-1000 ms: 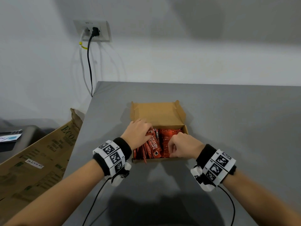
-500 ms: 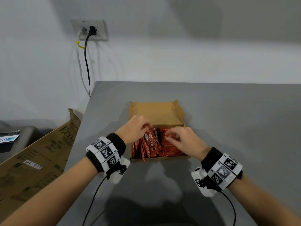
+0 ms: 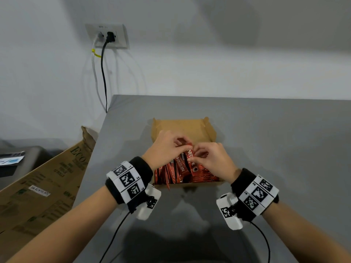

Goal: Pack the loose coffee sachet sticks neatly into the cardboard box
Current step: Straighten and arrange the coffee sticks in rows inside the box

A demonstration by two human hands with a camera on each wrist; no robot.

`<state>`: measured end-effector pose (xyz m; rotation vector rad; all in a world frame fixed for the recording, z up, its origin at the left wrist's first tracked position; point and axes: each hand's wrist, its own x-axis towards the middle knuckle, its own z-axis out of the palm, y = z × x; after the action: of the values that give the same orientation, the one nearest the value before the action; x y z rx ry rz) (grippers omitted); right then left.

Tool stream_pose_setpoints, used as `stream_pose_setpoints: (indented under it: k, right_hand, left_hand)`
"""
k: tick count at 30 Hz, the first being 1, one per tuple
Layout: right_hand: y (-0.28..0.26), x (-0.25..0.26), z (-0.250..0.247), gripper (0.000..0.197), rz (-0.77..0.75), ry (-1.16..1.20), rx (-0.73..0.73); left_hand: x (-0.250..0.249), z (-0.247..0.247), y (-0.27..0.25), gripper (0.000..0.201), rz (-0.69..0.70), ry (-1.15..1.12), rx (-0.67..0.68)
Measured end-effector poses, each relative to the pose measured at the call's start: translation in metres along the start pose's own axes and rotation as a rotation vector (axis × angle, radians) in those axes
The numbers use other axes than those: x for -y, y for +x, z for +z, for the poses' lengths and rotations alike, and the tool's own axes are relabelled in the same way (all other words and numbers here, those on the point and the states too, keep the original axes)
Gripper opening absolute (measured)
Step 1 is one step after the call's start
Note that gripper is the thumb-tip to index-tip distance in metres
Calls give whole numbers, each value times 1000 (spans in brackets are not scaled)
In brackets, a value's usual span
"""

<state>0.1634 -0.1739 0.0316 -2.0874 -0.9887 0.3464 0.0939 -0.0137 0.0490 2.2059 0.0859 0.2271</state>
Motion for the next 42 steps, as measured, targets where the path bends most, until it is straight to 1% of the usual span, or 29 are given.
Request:
stream_pose_setpoints:
  k: [1,3,5,6,7,9,10,11,13,14,16,17,19,22,26,29,33,36,39,42]
  right_hand:
    - [-2,-2,1,15,14,18,-13]
    - [-5,-6,-1,10,41,91,-12]
    - [-7,-9,-5,6,65,113,86]
    - [-7,-11,-8,8,71,96,130]
    - [-7,-13,-12,10,77,62,144]
    - [-4,-19,-23,10,88,-17,96]
    - [-4,-22,-28,9,103,-44,58]
    - [-5,-25,-33,10,117,-53,34]
    - [-9,-28,-39,18,129,-52,48]
    - [-12,-28,-39,20,137,-53,81]
    - [-17,-28,-36,12,161,-66,135]
    - [-20,-28,-34,9,168,-68,146]
    - [-22,-29,-32,10,171,-59,150]
    - [-22,-29,-34,13,167,-69,172]
    - [-22,-25,-30,13,127,-113,234]
    - [-21,-27,-20,14,89,-262,345]
    - [-16,-28,-12,17,96,-436,469]
    - [-10,-27,-5,18,100,-526,517]
    - [-6,-23,2,18,88,-581,553]
    - [-3,-22,6,16,81,-593,577]
  left_hand:
    - [-1,0,0,12,7,-5,2]
    - [-1,-1,0,6,12,-23,4]
    - [1,0,-2,5,9,-30,2]
    - [1,3,-3,5,9,-30,-12]
    - [2,6,-4,5,5,-36,-29]
    - [6,13,-6,11,-34,-65,-34]
    - [8,16,-8,16,-65,-60,11]
    - [11,19,-9,21,-81,5,91]
    - [15,27,-12,27,-27,298,276]
    - [16,31,-13,27,19,425,333]
    - [17,38,-11,27,68,551,393]
    - [17,42,-9,26,75,576,412]
    - [18,46,-7,25,82,606,450]
    - [18,51,-4,18,115,623,478]
    - [21,55,-4,16,71,583,477]
    - [21,53,-7,15,65,558,492]
    - [23,50,-8,13,52,520,492]
    - [24,47,-9,11,40,502,520]
    - [21,41,-8,17,-2,397,536]
    - [16,40,-6,11,25,344,536]
